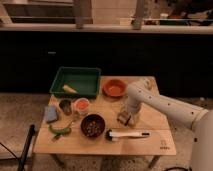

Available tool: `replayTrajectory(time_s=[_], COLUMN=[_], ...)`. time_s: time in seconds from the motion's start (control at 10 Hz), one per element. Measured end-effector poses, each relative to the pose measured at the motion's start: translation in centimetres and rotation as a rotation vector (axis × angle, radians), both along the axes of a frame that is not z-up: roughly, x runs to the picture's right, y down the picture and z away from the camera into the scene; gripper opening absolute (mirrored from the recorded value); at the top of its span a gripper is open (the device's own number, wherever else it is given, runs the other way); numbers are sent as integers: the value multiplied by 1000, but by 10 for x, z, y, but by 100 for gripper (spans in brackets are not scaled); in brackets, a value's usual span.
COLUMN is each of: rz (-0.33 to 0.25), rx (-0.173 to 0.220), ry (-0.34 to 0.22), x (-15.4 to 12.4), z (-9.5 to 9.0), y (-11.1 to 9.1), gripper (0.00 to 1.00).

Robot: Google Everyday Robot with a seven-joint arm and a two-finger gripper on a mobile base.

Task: Wipe red bowl with eraser

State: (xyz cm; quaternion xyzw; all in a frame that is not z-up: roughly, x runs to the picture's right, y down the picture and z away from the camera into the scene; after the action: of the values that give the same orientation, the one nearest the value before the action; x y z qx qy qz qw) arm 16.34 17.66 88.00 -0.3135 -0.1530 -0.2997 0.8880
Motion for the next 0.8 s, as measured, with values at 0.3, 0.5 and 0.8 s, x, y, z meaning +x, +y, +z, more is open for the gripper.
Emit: replayTrajectory(time_s=[0.3, 0.5, 0.8], rz=[15, 29, 43], rx=[1, 5, 10], ry=[2, 4, 2], x=[9, 15, 24], z=[-2, -3, -7], y=[2, 2, 2], gripper=[20, 4, 0])
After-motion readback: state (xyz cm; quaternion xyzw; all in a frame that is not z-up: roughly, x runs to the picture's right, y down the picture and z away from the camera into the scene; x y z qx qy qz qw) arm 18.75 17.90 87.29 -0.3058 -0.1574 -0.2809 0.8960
